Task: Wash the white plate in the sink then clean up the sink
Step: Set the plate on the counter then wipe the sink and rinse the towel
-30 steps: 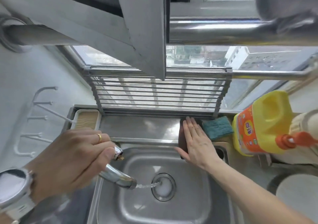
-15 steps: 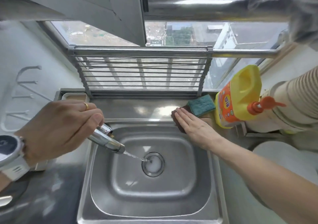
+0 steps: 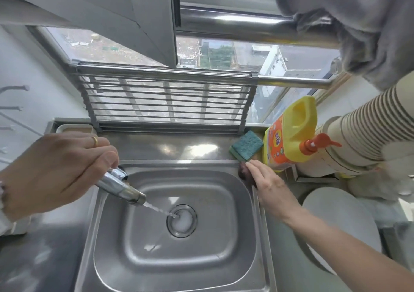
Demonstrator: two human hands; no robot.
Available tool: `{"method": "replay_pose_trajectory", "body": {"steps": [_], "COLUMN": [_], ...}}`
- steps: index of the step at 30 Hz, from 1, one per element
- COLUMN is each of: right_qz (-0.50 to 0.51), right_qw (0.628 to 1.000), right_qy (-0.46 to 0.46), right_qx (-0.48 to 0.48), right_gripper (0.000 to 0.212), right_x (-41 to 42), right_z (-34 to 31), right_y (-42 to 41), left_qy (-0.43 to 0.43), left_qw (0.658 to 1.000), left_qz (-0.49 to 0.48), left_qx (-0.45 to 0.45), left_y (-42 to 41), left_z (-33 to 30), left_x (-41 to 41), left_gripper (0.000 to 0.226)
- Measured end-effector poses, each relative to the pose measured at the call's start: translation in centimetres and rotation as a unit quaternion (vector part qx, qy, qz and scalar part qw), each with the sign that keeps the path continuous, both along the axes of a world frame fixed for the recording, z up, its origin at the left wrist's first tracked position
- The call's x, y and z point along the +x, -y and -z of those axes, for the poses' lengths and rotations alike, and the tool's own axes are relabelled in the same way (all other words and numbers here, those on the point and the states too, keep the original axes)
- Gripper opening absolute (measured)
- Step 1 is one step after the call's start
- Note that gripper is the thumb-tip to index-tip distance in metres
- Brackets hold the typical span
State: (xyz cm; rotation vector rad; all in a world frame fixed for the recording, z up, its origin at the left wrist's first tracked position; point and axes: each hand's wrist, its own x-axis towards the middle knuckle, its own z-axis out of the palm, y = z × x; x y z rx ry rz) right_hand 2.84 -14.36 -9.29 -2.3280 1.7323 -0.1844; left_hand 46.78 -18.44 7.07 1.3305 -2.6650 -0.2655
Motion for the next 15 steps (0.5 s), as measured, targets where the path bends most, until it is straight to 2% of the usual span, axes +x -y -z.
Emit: {"method": "replay_pose_trajectory", "body": {"steps": [4,10,13,15], "right_qz": [0.021,-0.007,-0.041,-0.075], "right_qw": [0.997,0.996,0.997,0.997], "right_qy": [0.063,0.061,0.043,0.003], "right_qx": [0.036,0.059,0.052,0.031], "right_gripper": [0.038,0.038,0.037,0.046], "right_x": [2.0,3.8,2.4,0.6], "right_z": [0.3,-0.1,-0.2,0.3], "right_y": [3.2,4.9,4.4,3.3], "left_qy": [0.092,0.162,0.156,0.152], "left_qw": [0.995,0.984,0.984,0.984], "left_qz": [-0.027,-0.048,-0.063,-0.065], "left_qx": [0.031,0.053,0.059,0.06], "left_y": [0.8,1.5,1.3,1.1], "left_z": [1.1,1.0,0.8,0.6], "left_x": [1.4,1.6,1.6,1.3], "left_gripper": [0.045,0.04,0.04,0.041]}}
